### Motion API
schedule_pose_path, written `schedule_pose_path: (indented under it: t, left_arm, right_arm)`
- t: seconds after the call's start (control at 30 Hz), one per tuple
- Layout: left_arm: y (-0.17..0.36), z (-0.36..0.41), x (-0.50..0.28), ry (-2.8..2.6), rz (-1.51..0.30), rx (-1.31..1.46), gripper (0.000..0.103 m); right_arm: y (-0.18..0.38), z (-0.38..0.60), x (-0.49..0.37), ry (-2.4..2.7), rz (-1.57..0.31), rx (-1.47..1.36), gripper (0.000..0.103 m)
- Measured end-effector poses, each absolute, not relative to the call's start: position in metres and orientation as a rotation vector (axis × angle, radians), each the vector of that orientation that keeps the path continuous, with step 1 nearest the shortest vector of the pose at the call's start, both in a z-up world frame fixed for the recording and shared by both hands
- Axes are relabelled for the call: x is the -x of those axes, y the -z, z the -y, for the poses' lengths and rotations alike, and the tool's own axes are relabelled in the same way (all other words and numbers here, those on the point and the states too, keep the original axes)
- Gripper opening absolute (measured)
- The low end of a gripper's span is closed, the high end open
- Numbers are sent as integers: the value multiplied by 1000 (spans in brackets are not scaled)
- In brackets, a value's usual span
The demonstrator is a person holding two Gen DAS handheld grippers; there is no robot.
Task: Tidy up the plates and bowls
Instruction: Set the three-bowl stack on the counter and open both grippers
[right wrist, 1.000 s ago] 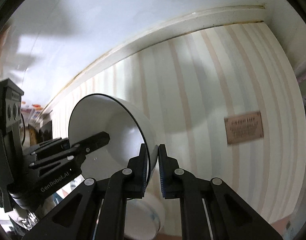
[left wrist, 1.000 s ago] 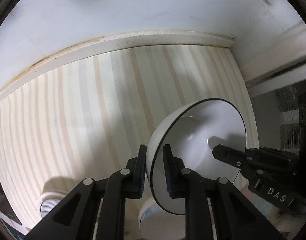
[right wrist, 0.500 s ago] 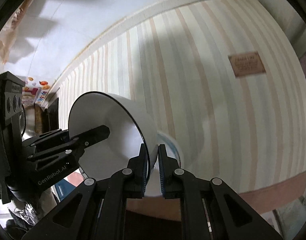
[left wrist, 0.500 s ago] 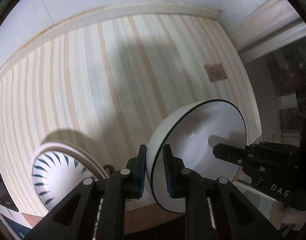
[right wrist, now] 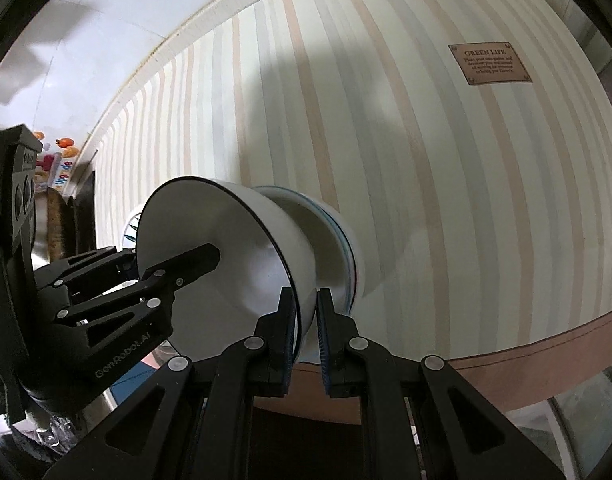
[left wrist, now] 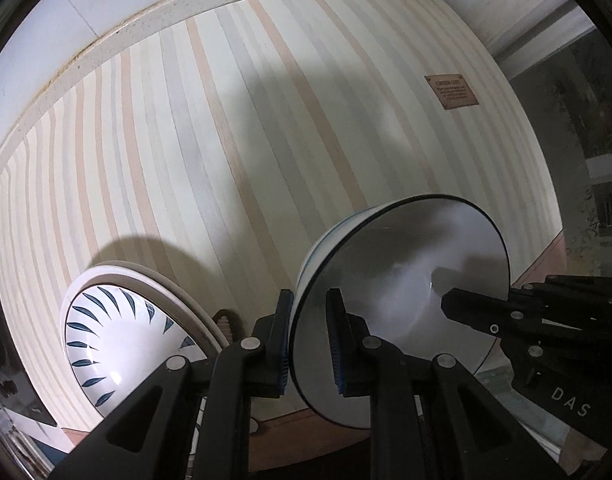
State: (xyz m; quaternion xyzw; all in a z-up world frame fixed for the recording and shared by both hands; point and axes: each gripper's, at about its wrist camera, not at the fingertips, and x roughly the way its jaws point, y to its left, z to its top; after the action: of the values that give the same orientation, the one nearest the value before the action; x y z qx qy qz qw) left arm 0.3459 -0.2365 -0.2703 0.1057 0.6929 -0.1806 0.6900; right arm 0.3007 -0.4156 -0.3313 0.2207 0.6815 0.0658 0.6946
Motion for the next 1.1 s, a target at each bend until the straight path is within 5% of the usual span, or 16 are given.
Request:
schedule_pose_path:
  t: [0.9,1.1]
  left_arm:
    - [283,235,-343,365,-1553,-245,15]
    - [236,224,-327,368,-1429,-245,15]
  right_arm:
    - [328,418,-300,-111,-1516,-516,21]
    - [309,415,-290,-69,-1463,-464,23]
